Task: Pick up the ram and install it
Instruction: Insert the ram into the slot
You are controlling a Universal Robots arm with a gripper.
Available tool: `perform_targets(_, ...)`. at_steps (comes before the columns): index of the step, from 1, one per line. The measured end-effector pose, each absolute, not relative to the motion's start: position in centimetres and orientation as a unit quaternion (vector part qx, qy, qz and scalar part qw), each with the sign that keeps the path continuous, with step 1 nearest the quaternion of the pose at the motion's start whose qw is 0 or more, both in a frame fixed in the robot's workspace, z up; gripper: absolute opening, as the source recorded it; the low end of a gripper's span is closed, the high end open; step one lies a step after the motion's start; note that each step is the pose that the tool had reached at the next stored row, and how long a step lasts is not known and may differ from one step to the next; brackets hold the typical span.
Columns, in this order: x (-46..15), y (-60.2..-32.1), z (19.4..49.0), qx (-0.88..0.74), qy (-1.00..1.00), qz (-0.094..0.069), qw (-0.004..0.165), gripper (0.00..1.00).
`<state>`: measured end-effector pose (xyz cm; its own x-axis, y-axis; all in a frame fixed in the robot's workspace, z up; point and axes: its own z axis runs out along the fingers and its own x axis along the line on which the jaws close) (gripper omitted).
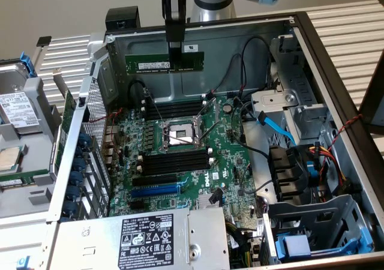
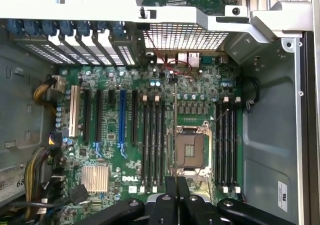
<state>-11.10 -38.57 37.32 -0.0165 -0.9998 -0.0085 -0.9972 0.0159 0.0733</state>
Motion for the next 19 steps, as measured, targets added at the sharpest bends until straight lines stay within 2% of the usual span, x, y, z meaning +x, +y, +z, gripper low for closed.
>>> perform_targets(11,-11.1,-39.5,35.8,0.701,-0.712,-0.028,0.022,0.12)
perform_targets(19,-11.3,-39.5,35.4,0.701,-0.713,-0.007,0.015,0.12)
